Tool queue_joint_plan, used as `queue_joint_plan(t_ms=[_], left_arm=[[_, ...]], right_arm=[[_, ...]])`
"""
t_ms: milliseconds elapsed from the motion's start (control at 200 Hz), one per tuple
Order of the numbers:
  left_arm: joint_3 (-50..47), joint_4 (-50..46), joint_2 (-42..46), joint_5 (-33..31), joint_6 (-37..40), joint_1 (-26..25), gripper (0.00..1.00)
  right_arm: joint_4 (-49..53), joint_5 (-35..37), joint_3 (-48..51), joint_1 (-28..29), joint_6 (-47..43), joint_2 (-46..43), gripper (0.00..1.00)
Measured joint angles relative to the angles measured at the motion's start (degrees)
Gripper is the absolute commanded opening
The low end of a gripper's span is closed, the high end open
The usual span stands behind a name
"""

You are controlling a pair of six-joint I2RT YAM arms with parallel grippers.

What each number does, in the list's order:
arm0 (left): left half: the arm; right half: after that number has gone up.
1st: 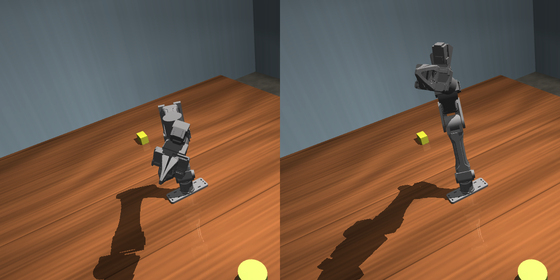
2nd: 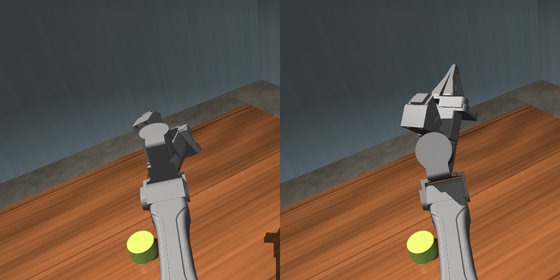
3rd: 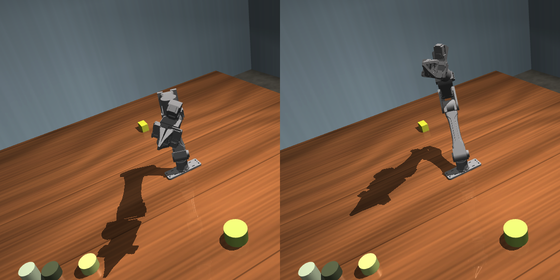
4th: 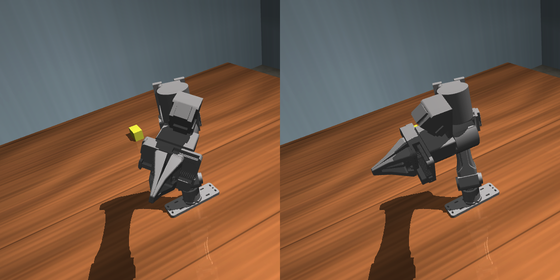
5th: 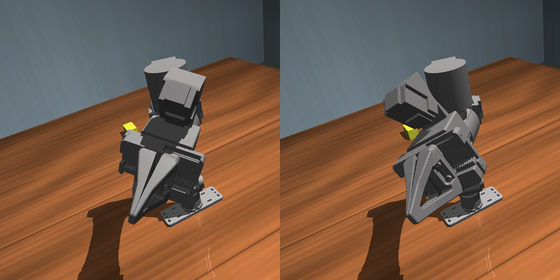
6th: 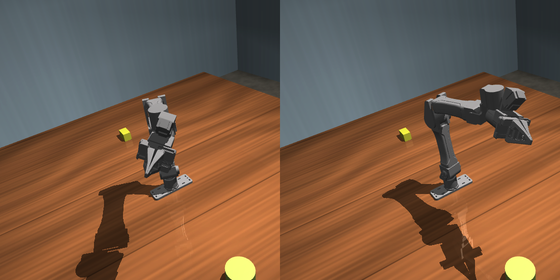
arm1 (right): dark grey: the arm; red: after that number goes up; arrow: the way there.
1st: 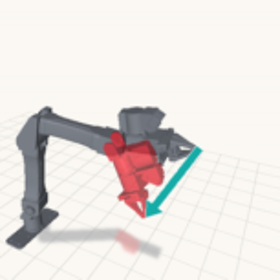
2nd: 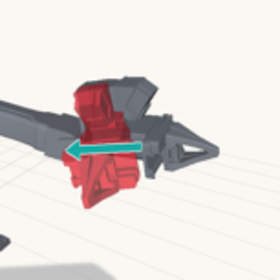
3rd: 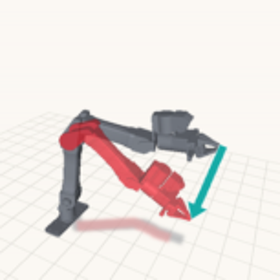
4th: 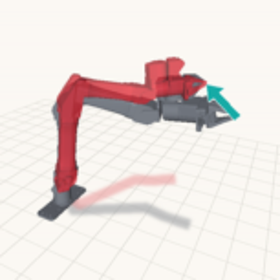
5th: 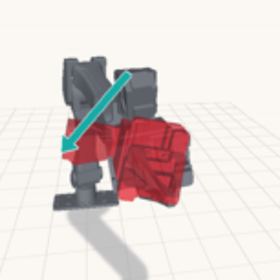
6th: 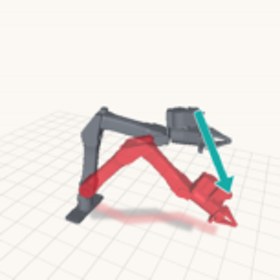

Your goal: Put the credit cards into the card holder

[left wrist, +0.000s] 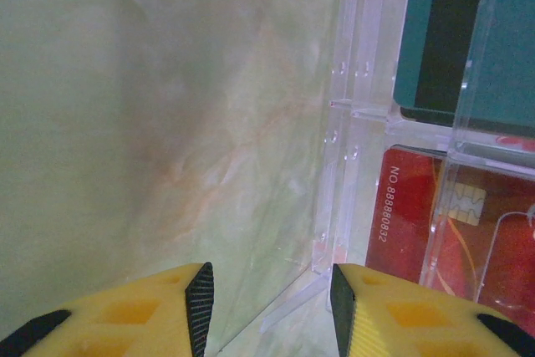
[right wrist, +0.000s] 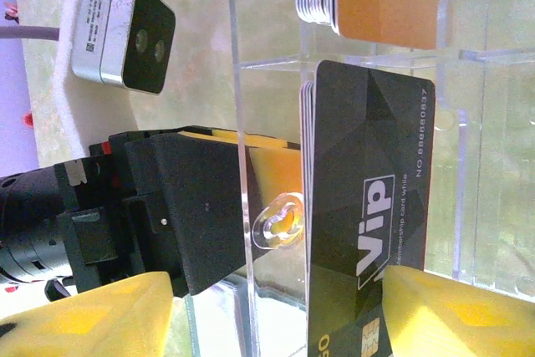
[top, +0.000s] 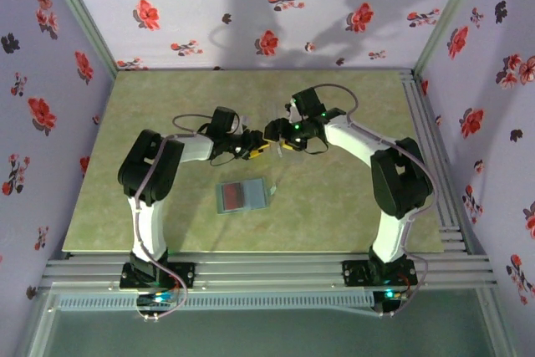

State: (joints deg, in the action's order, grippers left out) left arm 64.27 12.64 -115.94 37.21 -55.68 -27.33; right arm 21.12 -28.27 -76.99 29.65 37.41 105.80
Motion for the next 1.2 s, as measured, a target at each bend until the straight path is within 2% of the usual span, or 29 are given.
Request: queue_joint_plan(t_ms=[650,960,1105,1200], left_arm=[[-1.7,5.4,-0.8,1.6,-3.8,0.1,0.43],[-1.7,6.3,-1.2,2.4,-5.1,0.1,0.43],[-1.7,6.2,-1.2,2.4,-5.3,0.1,0.43],[-1.7,6.2,-1.2,2.5,-5.3,0.0,0.43]], right_arm=[[-1.9,3.0,3.5,-0.2,0.0,-3.7,0.23],[-1.9,4.9,4.4,-0.1,0.0,-6.3,0.18],[-1.3,8.1,5.4,0.1,-0.4,-9.6,0.07],[-0.3,10.3,5.7,0.2,-0.8,-12.0,0.05]])
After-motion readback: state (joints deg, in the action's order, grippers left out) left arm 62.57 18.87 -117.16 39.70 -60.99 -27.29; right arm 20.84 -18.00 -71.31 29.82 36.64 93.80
